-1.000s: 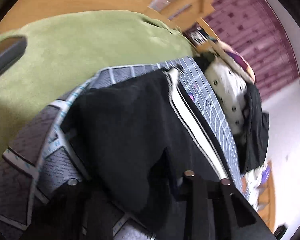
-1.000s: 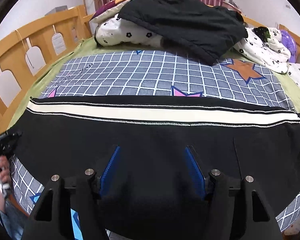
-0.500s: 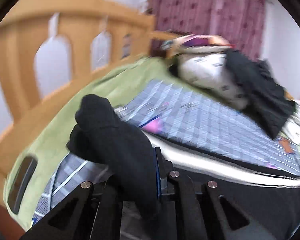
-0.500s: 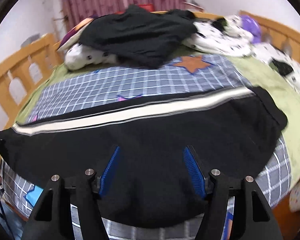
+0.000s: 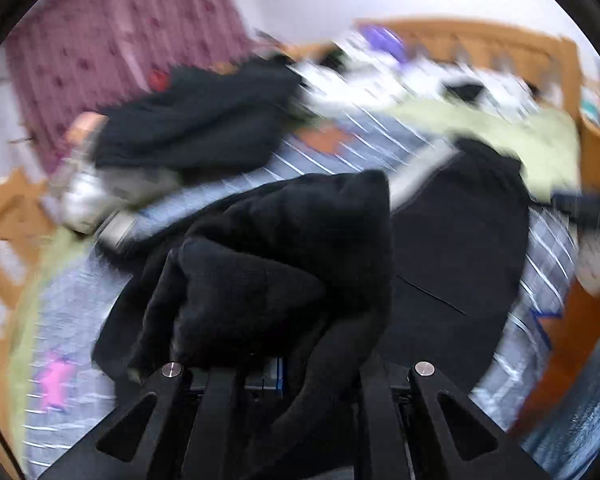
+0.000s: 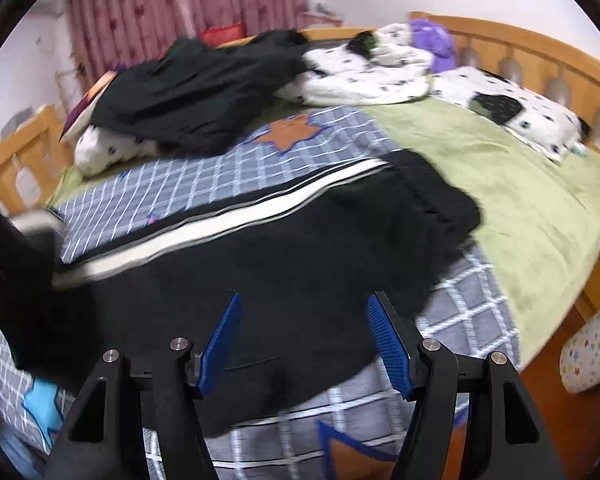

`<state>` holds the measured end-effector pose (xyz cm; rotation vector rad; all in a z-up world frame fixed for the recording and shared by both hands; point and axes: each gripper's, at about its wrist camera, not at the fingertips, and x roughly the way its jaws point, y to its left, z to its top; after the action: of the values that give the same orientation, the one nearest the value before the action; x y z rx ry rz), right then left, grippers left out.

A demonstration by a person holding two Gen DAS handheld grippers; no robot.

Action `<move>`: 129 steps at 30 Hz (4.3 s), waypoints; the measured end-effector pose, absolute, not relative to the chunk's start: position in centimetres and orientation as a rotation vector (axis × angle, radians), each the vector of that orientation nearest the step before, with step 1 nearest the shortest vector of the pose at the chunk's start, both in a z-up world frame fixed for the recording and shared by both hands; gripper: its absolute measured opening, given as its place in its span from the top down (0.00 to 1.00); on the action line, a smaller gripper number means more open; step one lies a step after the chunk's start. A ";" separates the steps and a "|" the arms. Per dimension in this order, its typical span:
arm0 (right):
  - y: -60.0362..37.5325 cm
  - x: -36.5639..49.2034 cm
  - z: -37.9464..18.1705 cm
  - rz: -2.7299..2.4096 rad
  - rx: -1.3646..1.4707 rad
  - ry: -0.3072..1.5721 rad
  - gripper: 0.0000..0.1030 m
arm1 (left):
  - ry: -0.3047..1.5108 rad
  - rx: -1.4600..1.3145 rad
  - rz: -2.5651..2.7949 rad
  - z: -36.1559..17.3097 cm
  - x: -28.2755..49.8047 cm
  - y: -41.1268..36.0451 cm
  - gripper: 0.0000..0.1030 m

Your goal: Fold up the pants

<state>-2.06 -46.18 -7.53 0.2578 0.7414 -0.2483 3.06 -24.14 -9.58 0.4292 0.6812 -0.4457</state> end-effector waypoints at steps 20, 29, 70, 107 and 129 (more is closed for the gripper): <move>-43.9 -0.4 -8.3 0.008 0.338 0.776 0.37 | 0.673 0.352 -0.292 -10.3 -0.7 -9.2 0.30; -29.9 3.7 -8.1 0.290 0.020 0.815 0.37 | 0.727 0.074 -0.079 -10.8 2.8 2.2 0.30; -35.5 2.6 -11.2 0.047 0.114 0.888 0.47 | 0.796 0.215 -0.366 -14.0 0.8 -2.2 0.30; -37.3 6.8 -11.6 0.069 0.228 0.945 0.58 | 0.738 -0.105 -0.211 -10.7 0.1 2.8 0.32; -36.5 15.5 -15.6 0.118 0.128 1.076 0.50 | 0.983 -0.226 -0.338 -17.1 14.3 1.4 0.34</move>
<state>15.46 -36.51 -15.57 0.1285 1.0762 0.1181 14.29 1.42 -17.11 -0.2264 0.9832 -0.3378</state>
